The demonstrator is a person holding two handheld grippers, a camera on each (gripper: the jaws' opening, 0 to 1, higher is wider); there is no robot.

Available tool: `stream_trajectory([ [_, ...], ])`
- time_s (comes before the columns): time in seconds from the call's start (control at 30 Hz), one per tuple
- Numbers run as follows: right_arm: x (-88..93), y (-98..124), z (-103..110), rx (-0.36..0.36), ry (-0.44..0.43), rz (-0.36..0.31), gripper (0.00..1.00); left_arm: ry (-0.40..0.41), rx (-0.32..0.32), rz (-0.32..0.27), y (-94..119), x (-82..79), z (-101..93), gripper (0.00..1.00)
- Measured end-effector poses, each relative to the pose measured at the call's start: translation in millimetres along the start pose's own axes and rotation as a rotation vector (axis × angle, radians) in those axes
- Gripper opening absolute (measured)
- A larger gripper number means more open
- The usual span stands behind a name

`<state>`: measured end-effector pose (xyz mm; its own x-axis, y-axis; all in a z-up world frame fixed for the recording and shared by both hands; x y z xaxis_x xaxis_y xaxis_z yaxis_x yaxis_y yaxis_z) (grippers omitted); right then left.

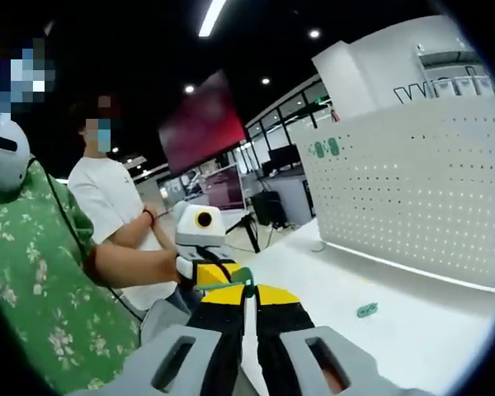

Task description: Insert the hook assembly into the mounting plate slot until the hook locks in place.

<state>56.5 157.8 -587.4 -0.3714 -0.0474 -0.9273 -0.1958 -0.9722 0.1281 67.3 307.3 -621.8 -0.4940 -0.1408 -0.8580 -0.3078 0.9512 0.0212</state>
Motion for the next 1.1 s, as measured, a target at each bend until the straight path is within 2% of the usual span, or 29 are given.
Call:
stream_trajectory([
  [0.33, 1.5, -2, 2, -0.008, -0.045, -0.002, 0.00, -0.100, -0.086, -0.004, 0, 0.6, 4.4, 0.04],
  [0.77, -1.7, 4, -7, 0.051, -0.056, -0.018, 0.00, -0.269, -0.202, -0.004, -3, -6.2, 11.1, 0.04],
  [0.8, -1.5, 4, -7, 0.056, -0.056, -0.017, 0.00, -0.299, -0.231, -0.011, -2, -8.3, 12.2, 0.06],
  [0.9, -0.9, 5, -9, 0.064, -0.060, -0.019, 0.00, -0.340, -0.239, -0.008, 0, -11.4, 9.4, 0.07],
  [1.1, -0.9, 5, -14, 0.081, -0.074, -0.025, 0.00, -0.549, -0.314, 0.033, 1, -12.7, 3.1, 0.13],
])
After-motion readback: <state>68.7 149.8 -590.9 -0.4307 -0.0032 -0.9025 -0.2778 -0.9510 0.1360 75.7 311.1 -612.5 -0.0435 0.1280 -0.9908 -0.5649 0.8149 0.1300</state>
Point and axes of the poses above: the point that each gripper's makers call its tool centre point, and the gripper's own axes: y roughly backward along the fingers, z roughly to its left, x roughly out of its underside, the point moved 7 cm from there along y, roughly backward along the fingers, and after that the axes turned 13 degrees about -x, right-handed, at the moved point
